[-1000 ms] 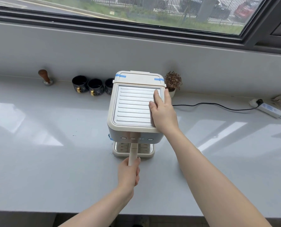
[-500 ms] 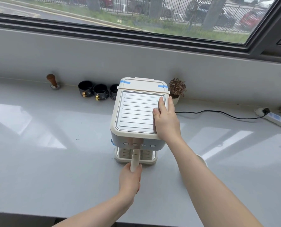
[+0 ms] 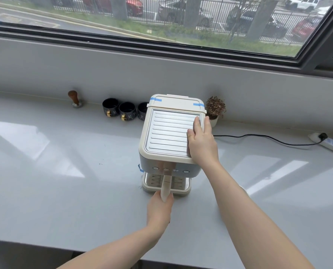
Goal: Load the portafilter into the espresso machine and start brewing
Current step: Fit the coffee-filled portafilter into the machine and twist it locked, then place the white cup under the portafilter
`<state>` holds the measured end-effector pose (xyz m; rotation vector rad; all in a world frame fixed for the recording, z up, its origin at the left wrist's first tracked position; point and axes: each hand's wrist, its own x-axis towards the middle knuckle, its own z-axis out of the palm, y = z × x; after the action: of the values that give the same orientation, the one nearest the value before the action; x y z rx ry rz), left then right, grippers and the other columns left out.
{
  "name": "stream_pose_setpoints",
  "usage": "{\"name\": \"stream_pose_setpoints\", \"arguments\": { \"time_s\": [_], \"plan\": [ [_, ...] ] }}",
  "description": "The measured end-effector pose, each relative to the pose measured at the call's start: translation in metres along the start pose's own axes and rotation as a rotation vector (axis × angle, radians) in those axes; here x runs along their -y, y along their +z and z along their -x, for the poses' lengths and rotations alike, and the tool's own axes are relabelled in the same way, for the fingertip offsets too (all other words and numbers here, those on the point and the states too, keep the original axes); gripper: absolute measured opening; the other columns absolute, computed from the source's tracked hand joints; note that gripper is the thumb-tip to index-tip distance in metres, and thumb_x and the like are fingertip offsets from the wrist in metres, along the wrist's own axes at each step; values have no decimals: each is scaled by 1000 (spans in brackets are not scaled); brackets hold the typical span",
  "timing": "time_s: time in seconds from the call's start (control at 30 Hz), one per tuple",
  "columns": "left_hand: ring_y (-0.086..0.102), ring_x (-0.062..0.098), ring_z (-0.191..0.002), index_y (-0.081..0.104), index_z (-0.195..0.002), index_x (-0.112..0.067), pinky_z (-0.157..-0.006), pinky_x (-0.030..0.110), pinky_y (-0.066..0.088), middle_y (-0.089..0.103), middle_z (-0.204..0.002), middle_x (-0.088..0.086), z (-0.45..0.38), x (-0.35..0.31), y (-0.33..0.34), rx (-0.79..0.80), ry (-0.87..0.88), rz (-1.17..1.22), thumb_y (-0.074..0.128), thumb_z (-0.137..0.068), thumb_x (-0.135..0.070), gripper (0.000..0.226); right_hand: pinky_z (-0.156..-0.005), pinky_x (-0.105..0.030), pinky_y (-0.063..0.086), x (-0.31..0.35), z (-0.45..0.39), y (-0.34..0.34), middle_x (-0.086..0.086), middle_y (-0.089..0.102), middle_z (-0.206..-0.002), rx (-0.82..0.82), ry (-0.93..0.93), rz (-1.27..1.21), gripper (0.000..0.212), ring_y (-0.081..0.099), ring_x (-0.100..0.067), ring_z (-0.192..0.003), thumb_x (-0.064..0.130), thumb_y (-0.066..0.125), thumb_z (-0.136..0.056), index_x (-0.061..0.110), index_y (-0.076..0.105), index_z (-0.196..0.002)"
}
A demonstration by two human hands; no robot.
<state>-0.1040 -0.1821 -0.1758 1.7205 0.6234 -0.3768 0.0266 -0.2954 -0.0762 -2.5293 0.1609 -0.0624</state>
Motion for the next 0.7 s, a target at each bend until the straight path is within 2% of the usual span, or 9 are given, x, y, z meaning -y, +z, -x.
{"name": "stream_pose_setpoints", "arguments": {
  "time_s": [0.2, 0.23, 0.3, 0.4, 0.47, 0.53, 0.6, 0.63, 0.7],
  "plan": [
    [51, 22, -44, 47, -92, -13, -43, 26, 39, 49, -68, 7, 10, -8, -17, 180, 28, -45, 39, -90, -45, 33, -105, -40, 34, -1, 3, -4, -1, 2, -164, 6, -15, -37, 54, 28, -30, -142, 37, 28, -102, 22, 19, -153],
    [55, 25, -51, 47, -94, -16, -46, 28, 46, 51, -74, 8, 10, -9, -23, 193, 10, -46, 36, -90, -47, 33, -104, -40, 34, -1, 3, -5, -1, 3, -164, 11, -11, -52, 54, 28, -29, -142, 36, 28, -102, 23, 19, -153],
    [60, 28, -72, 47, -98, -21, -68, 40, 57, 55, -87, 8, 7, -17, -40, 124, 30, -23, 32, -92, -43, 28, -105, -39, 33, -1, 3, -7, 0, 3, -164, 22, -6, -101, 53, 25, -27, -144, 35, 29, -102, 23, 20, -152],
    [57, 29, -99, 45, -108, -20, -94, 53, 47, 53, -113, 9, -13, -42, -73, -183, 229, 41, 28, -89, -42, 33, -109, -33, 28, -4, 5, -9, 1, 7, -163, 27, -34, -242, 50, 18, -19, -148, 28, 32, -102, 22, 27, -151],
    [51, 23, -109, 45, -117, -21, -99, 45, 42, 47, -122, 1, -20, -70, -89, -287, 431, 33, 28, -91, -40, 36, -111, -30, 26, -12, 14, -13, 1, 19, -161, 5, -71, -344, 46, 22, -16, -147, 24, 37, -101, 20, 37, -147],
    [45, 13, -113, 45, -126, -17, -99, 32, 34, 43, -124, -4, -20, -98, -95, -296, 622, -61, 28, -96, -33, 38, -108, -27, 35, -28, 29, -20, 1, 42, -149, -28, -67, -482, 40, 40, -15, -136, 21, 43, -100, 20, 49, -139],
    [40, 9, -121, 46, -130, -19, -102, 26, 30, 44, -129, -5, -25, -114, -91, -261, 767, -189, 28, -95, -34, 42, -89, -13, 44, -58, 45, -25, 1, 59, -132, -107, -10, -507, 35, 55, -14, -115, 16, 46, -98, 16, 57, -131],
    [39, 10, -125, 46, -130, -20, -105, 28, 31, 44, -133, -4, -29, -117, -88, -232, 810, -251, 29, -95, -36, 42, -82, -13, 43, -77, 53, -25, -2, 62, -128, -166, 46, -454, 33, 57, -15, -110, 14, 46, -98, 14, 59, -128],
    [36, 15, -131, 46, -131, -20, -109, 34, 34, 39, -142, 0, -40, -117, -81, -203, 827, -344, 30, -96, -33, 41, -85, -27, 42, -119, 67, -22, -7, 63, -128, -271, 192, -308, 33, 58, -24, -113, 13, 44, -96, 12, 60, -125]
  ]
}}
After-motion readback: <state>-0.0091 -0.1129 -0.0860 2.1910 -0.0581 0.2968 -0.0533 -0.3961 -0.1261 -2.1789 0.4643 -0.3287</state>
